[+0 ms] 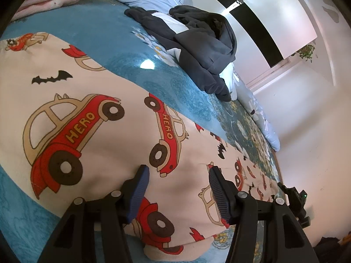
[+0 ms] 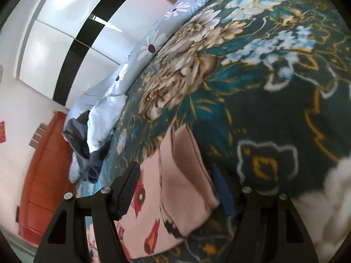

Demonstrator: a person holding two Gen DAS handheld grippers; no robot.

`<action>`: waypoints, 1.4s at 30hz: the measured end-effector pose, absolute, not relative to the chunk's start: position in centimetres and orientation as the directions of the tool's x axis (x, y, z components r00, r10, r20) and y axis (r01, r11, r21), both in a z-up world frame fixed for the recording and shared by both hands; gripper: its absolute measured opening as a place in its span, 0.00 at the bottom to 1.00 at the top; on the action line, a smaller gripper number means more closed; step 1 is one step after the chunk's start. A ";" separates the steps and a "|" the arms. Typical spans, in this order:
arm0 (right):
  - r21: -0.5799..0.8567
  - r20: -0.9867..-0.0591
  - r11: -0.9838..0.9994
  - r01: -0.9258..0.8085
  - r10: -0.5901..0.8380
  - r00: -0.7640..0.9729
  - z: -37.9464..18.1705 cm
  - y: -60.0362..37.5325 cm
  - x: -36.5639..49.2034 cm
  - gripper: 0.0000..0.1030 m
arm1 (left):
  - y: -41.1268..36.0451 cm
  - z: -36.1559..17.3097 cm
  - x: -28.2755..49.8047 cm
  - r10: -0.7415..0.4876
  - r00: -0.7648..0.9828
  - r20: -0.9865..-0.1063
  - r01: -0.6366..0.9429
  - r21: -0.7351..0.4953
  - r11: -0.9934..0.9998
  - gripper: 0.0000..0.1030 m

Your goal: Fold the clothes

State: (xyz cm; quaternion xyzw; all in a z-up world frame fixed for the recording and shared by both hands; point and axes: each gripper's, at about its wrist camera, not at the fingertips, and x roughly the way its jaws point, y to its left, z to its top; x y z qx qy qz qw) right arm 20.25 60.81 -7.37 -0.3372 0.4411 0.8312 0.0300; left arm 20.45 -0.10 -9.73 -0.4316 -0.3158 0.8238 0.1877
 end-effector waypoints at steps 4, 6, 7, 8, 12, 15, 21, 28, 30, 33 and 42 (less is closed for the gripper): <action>0.742 -0.559 -0.610 -0.279 -0.333 -0.759 -7.5 60.4 20.6 0.67 | -0.2 -9.7 20.4 0.586 -0.557 -0.589 -0.035 -0.688 -0.725 0.59; 0.757 -0.542 -0.609 -0.237 -0.383 -0.748 -7.5 60.0 21.0 0.63 | -0.2 -9.7 20.4 0.587 -0.557 -0.587 -0.034 -0.690 -0.723 0.59; 0.765 -0.534 -0.606 -0.219 -0.406 -0.741 -7.6 59.9 21.2 0.62 | -0.2 -9.7 20.4 0.588 -0.557 -0.587 -0.034 -0.691 -0.722 0.59; 0.770 -0.532 -0.601 -0.214 -0.420 -0.735 -7.6 59.6 21.8 0.62 | -0.2 -9.7 20.4 0.588 -0.557 -0.586 -0.034 -0.691 -0.722 0.59; 0.736 -0.580 -0.634 -0.237 -0.411 -0.703 -7.4 58.3 24.5 0.60 | -0.2 -9.7 20.4 0.587 -0.557 -0.587 -0.035 -0.690 -0.723 0.59; 0.715 -0.627 -0.639 -0.283 -0.406 -0.665 -7.2 57.9 25.7 0.60 | -0.2 -9.7 20.4 0.587 -0.557 -0.587 -0.035 -0.690 -0.723 0.59; 0.774 -0.585 -0.569 -0.278 -0.473 -0.659 -8.6 56.1 24.9 0.62 | -0.3 -9.8 20.4 0.589 -0.558 -0.585 -0.035 -0.692 -0.721 0.59; 0.850 -0.476 -0.450 -0.274 -0.434 -0.765 -9.1 57.3 21.9 0.61 | -0.3 -9.8 20.5 0.591 -0.559 -0.582 -0.035 -0.695 -0.718 0.59; 0.860 -0.454 -0.424 -0.285 -0.378 -0.807 -9.1 58.0 21.3 0.61 | -0.4 -9.8 20.5 0.593 -0.559 -0.580 -0.034 -0.698 -0.715 0.59; 0.854 -0.456 -0.412 -0.317 -0.301 -0.837 -8.8 58.4 20.8 0.61 | -0.4 -9.8 20.5 0.593 -0.560 -0.579 -0.034 -0.700 -0.714 0.59; 0.735 -0.583 -0.559 -0.384 -0.233 -0.778 -5.6 55.3 18.5 0.17 | -1.3 -10.0 20.4 0.629 -0.560 -0.540 -0.026 -0.747 -0.665 0.59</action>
